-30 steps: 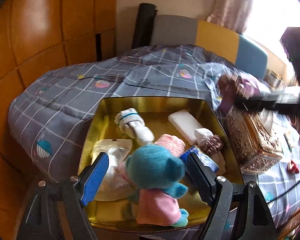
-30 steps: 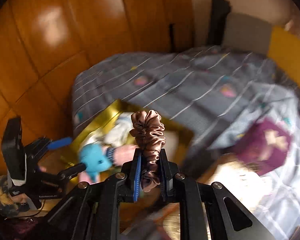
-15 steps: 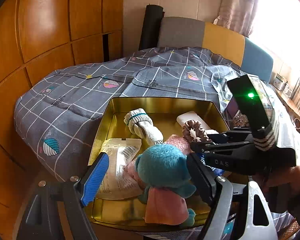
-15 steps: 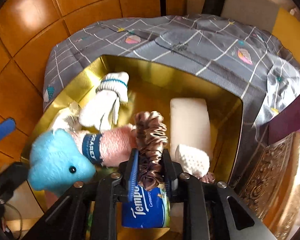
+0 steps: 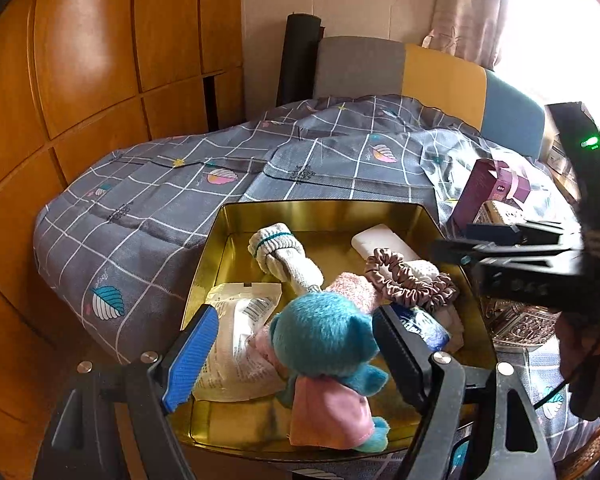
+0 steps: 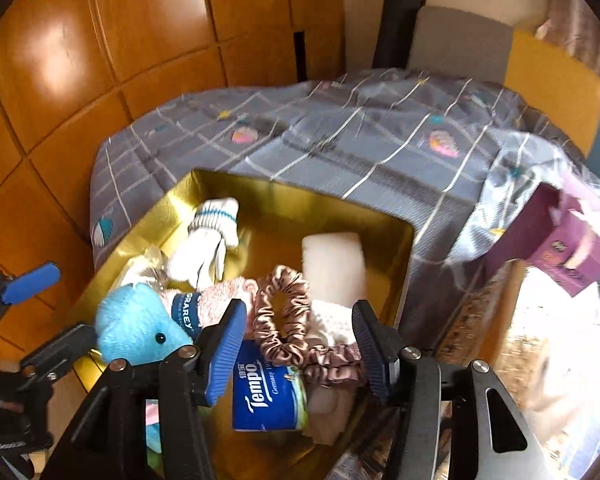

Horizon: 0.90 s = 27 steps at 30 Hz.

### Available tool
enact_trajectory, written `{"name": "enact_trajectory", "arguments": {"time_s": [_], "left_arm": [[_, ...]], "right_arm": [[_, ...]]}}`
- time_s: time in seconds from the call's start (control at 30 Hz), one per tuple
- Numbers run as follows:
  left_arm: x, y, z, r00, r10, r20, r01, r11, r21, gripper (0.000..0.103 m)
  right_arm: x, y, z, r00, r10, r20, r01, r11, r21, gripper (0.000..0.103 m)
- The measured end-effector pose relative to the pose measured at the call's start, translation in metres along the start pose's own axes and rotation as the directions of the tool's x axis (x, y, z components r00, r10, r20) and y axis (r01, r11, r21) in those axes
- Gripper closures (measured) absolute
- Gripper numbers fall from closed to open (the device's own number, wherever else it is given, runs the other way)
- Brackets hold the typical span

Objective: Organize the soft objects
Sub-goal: 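Carry the brown scrunchie into the gold tray and open the right gripper, then move both tools away from the tray toward the red sock on the bed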

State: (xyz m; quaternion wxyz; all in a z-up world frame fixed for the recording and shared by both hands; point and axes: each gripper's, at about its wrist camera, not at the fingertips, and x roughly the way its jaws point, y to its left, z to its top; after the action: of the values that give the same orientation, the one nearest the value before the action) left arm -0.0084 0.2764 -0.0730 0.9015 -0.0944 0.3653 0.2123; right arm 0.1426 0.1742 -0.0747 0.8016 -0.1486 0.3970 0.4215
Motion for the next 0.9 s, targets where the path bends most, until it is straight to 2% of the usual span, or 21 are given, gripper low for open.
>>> {"name": "enact_trajectory", "arguments": {"time_s": [0.2,0.5,0.67,0.9], "left_arm": [[-0.007,-0.009,0.003,1.0,0.0,0.016,-0.001,1.0,0.027,0.023],[-0.015,-0.027,0.006,0.999,-0.015,0.035,0.013,0.997,0.078,0.023],[-0.018,-0.038,0.006,0.999,-0.025,0.037,0.021,0.994,0.105,0.023],[-0.02,-0.05,0.004,0.998,-0.045,0.035,0.04,0.989,0.141,0.023]], "right_arm": [[-0.042,-0.015,-0.002,0.994,-0.033,0.102,0.031,0.999,0.022,0.046],[-0.105,-0.066,-0.019,0.968,-0.122,0.219,0.099,0.988,0.116,0.04],[-0.13,-0.102,-0.038,0.953,-0.197,0.231,0.151,0.968,0.2,0.039],[-0.149,-0.146,-0.068,0.937,-0.285,0.201,0.216,0.927,0.306,0.038]]}}
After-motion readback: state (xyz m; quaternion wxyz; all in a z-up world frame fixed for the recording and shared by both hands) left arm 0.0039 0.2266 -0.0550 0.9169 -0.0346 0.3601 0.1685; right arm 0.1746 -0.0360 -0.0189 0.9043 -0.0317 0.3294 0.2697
